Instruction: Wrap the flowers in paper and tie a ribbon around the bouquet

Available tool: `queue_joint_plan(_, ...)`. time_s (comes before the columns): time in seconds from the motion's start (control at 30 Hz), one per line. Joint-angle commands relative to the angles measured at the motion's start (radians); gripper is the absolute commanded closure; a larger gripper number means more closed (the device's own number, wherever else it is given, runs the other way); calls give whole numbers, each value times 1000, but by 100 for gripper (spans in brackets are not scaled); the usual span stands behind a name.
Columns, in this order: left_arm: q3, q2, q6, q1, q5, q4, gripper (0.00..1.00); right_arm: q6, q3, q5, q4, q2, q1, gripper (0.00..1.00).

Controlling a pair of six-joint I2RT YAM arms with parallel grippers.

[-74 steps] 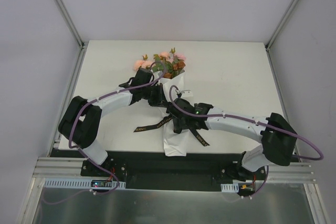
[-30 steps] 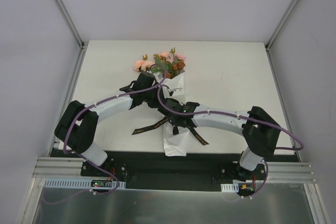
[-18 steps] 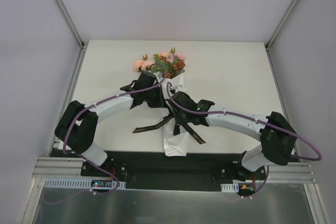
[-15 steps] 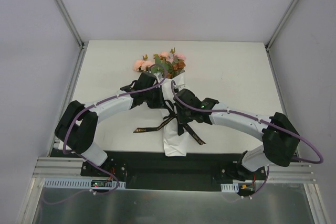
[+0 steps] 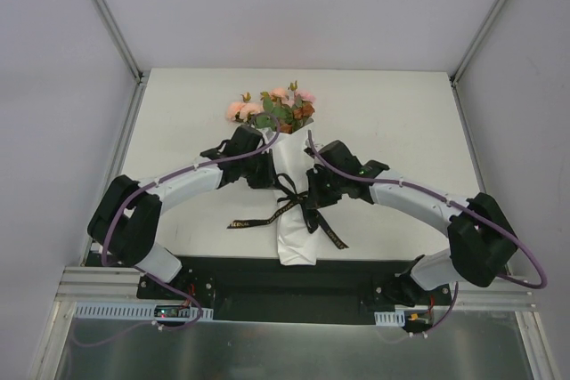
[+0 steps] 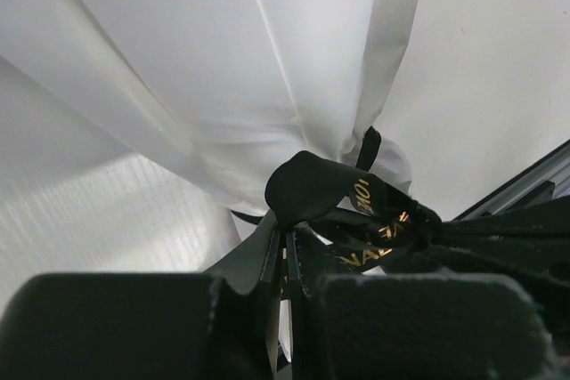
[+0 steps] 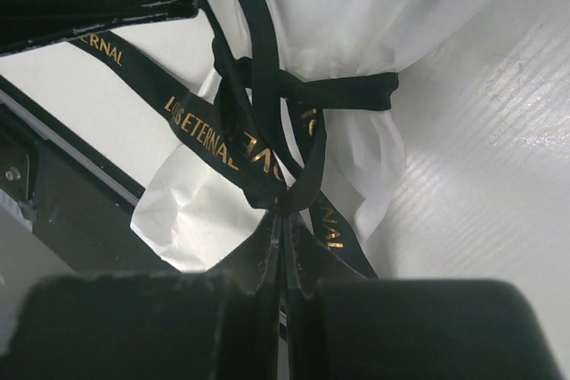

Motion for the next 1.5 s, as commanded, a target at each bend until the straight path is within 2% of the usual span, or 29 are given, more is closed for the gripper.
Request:
queue_joint_plan(0.0, -35, -51, 31, 40, -68, -12, 100, -55, -43, -156, -93, -35, -51, 99)
queue_joint_plan(0.27, -62, -56, 37, 57, -25, -11, 100, -66, -54, -219, -58, -4, -98, 99)
queue_joint_plan(0.3, -56, -52, 40, 57, -17, -9, 100, -60, -60, -225, -41, -4, -100, 86)
queue_joint_plan(0.4, -44, -39, 39, 57, 14, -11, 100, -21, -57, -227, 7, -24, -88, 69)
queue_joint_plan(0.5, -44, -36, 37, 57, 27, -6, 100, -9, -54, -176, -2, -40, -66, 57)
queue_joint_plan(0.67, -47, -48, 40, 55, 38, -1, 100, 23, -63, -28, -2, -102, 16, 45)
queue_joint_plan(0.73, -47, -42, 39, 55, 53, 5, 100, 52, -63, 12, -2, -106, 32, 43)
queue_joint_plan(0.8, -46, -38, 37, 51, 60, 9, 100, 88, -55, 119, -13, -97, 47, 41)
queue_joint_plan(0.93, -38, -32, 31, 39, 60, 16, 100, 140, 3, 328, -65, -55, 127, 40)
queue_joint_plan(0.97, -36, -30, 31, 38, 63, 16, 100, 152, 26, 424, -90, -37, 148, 44)
queue_joint_plan(1.07, -32, -27, 33, 32, 61, 17, 100, 196, 94, 517, -150, 37, 219, 52)
queue_joint_plan(1.17, -27, -19, 33, 29, 66, 19, 100, 220, 130, 565, -171, 75, 242, 55)
queue_joint_plan(1.33, -27, -21, 30, 25, 66, 22, 100, 232, 175, 591, -191, 115, 251, 54)
queue_joint_plan(1.43, -26, -18, 30, 23, 67, 23, 100, 236, 209, 600, -197, 157, 257, 62)
queue_joint_plan(1.47, -24, -16, 31, 23, 67, 23, 100, 241, 216, 599, -199, 179, 261, 70)
